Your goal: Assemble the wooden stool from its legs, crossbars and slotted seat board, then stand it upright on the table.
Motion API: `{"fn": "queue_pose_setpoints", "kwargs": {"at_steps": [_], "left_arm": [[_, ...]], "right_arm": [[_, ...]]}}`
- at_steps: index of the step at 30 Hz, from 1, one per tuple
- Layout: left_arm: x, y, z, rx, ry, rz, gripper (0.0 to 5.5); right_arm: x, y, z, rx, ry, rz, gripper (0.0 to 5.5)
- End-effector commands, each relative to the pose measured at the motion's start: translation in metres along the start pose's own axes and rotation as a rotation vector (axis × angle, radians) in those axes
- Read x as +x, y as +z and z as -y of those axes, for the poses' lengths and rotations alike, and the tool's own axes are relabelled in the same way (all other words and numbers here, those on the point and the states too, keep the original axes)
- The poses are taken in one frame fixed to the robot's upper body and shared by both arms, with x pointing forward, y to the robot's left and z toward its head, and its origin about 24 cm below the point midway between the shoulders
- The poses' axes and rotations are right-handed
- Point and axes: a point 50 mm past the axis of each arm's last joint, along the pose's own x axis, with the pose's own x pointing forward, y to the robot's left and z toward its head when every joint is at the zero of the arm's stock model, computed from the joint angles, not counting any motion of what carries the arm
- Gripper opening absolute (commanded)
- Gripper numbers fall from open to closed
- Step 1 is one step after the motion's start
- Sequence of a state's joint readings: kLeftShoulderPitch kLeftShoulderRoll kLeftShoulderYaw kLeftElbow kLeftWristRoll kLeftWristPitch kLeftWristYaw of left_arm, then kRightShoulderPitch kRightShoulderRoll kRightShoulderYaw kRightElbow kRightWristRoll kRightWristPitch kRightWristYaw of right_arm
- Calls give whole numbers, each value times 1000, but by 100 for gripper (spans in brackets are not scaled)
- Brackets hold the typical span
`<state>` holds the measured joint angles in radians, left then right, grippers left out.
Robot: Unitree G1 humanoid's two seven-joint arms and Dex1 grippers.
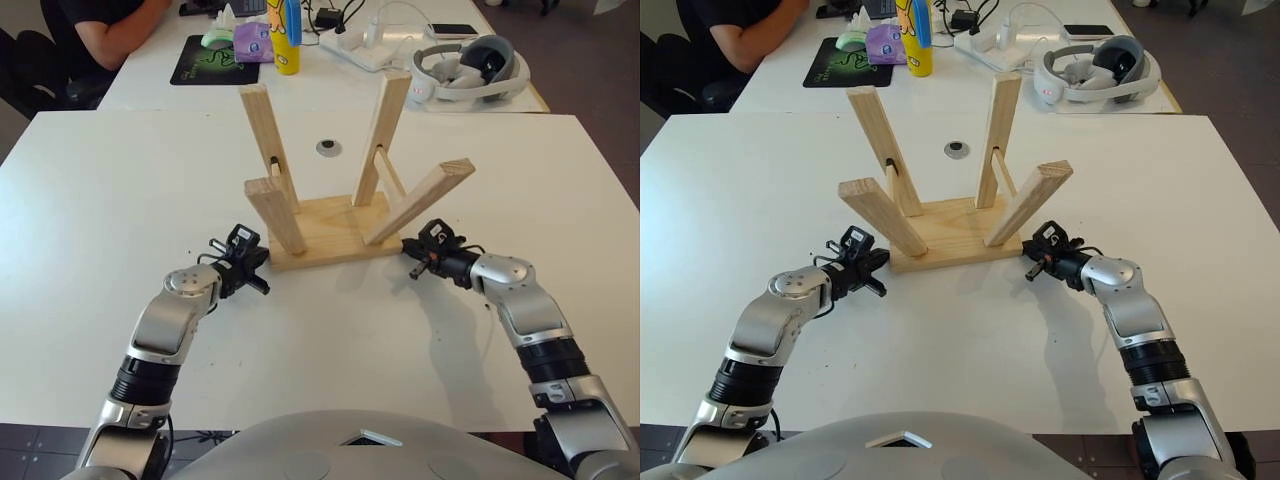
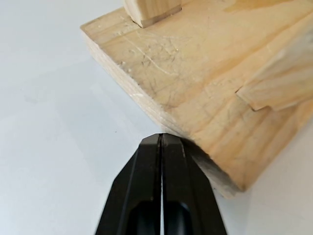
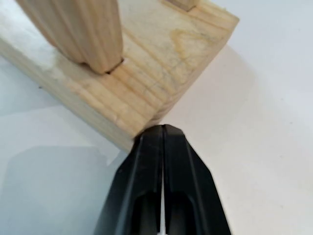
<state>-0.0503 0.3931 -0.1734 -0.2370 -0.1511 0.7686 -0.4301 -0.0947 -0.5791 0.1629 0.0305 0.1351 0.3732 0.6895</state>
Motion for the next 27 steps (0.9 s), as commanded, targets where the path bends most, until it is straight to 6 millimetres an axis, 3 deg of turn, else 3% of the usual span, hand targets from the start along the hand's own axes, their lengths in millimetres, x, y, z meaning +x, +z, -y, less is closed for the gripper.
{"fn": "queue_pose_setpoints", "kwargs": {"at_steps": [1, 8, 14, 19, 23, 27], "left_arm": [[-1, -26, 26, -85, -104, -70, 0], [-3, -33, 35, -113, -82, -69, 0], [-8, -39, 24, -70, 7, -103, 0], [-24, -60, 6, -29, 99, -191, 0], [-32, -62, 9, -29, 93, -195, 0], [-26, -52, 19, -25, 24, -160, 0]], "right_arm": [[-1, -20, -43, 113, 170, -70, 1], [-11, -19, -63, 130, 215, -101, 1], [-12, -22, -36, 58, 39, -155, 1], [-16, -29, -47, 57, 17, -191, 1], [-15, -30, -53, 69, 12, -190, 1], [-13, -27, -54, 78, 2, -174, 1]]}}
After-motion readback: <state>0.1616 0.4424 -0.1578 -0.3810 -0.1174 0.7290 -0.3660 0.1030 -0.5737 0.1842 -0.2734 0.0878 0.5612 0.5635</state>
